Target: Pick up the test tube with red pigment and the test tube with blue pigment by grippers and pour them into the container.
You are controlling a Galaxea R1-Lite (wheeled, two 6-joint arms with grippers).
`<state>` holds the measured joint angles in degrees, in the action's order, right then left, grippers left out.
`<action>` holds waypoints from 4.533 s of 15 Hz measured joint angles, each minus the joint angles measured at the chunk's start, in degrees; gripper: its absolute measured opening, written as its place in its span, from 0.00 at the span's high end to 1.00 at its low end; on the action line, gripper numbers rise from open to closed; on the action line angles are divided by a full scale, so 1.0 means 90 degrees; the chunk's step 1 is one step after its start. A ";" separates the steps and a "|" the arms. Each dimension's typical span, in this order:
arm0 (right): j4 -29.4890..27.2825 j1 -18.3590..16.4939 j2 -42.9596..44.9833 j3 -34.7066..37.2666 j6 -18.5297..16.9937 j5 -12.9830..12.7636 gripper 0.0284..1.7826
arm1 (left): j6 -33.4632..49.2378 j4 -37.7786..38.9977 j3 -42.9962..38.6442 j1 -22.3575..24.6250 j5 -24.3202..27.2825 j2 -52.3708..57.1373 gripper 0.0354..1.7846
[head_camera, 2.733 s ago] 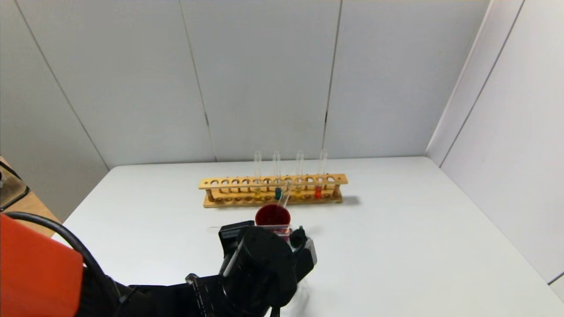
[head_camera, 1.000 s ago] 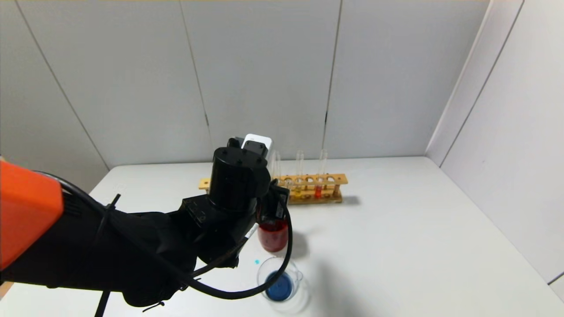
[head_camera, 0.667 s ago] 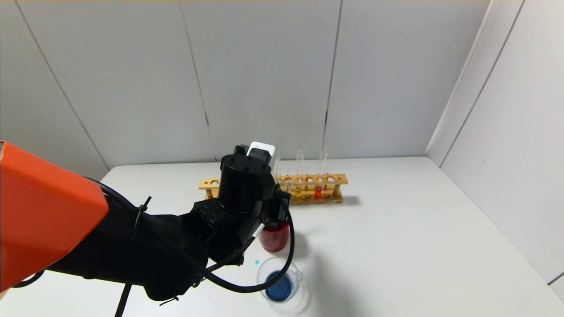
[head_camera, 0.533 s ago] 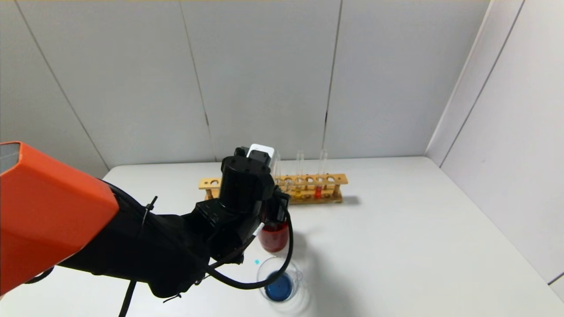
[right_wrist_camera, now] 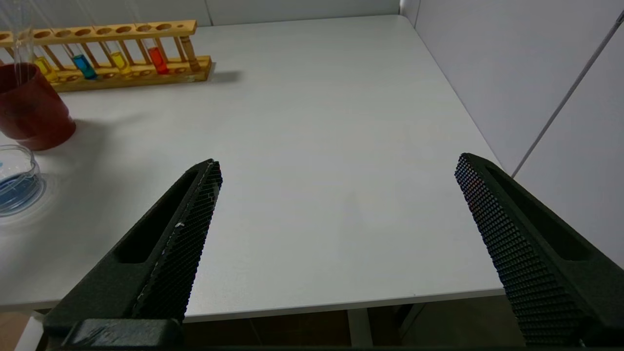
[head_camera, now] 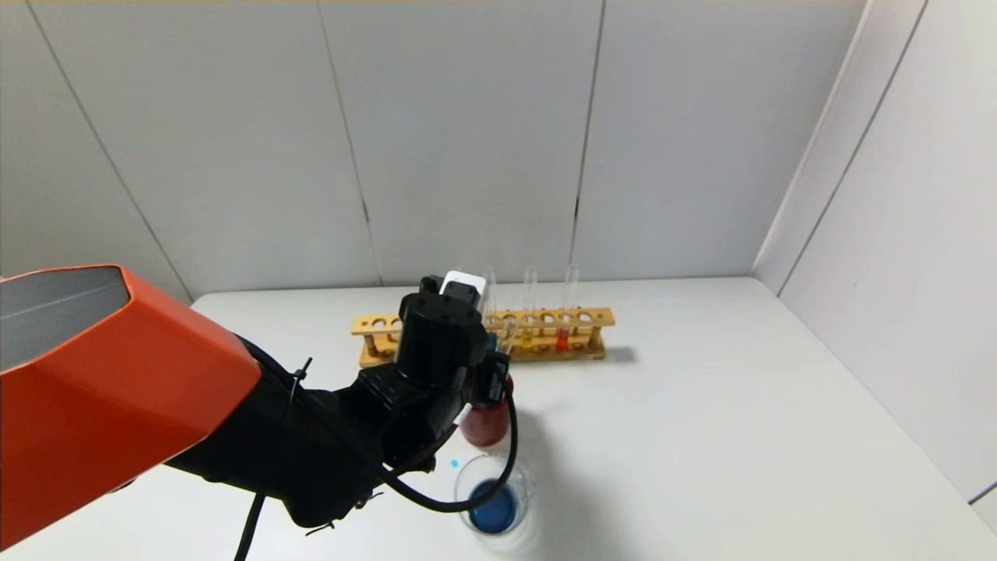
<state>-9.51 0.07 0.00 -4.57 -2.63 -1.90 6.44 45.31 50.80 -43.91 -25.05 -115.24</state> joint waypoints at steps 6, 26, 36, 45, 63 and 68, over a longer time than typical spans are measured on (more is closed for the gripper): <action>0.0001 0.0000 0.0000 0.0000 0.0003 -0.0003 0.02 | -0.0008 0.0054 -0.0027 -0.0018 0.0012 -0.0153 0.73; -0.0003 0.0000 0.0000 0.0000 0.0000 -0.0003 0.02 | -0.1792 -0.1948 -0.0825 0.1078 -0.1822 0.4857 0.02; 0.0000 0.0003 0.0000 0.0000 0.0000 0.0000 0.02 | -0.1311 -0.6274 -0.1666 0.4693 -0.1280 1.0227 0.02; 0.0000 0.0000 0.0000 0.0003 0.0000 -0.0003 0.02 | -0.0566 -0.5754 -0.2977 0.4894 0.0782 1.2585 0.02; 0.0001 0.0000 0.0000 0.0000 0.0000 -0.0003 0.02 | -0.0679 -0.4976 -0.5605 0.4899 0.2808 1.2815 0.02; 0.0000 0.0003 0.0000 0.0000 0.0000 -0.0003 0.02 | -0.0661 -0.4962 -0.5633 0.4897 0.2804 1.2815 0.02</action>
<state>-9.51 0.10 0.00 -4.57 -2.63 -1.93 0.49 0.66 0.10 0.16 0.18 0.10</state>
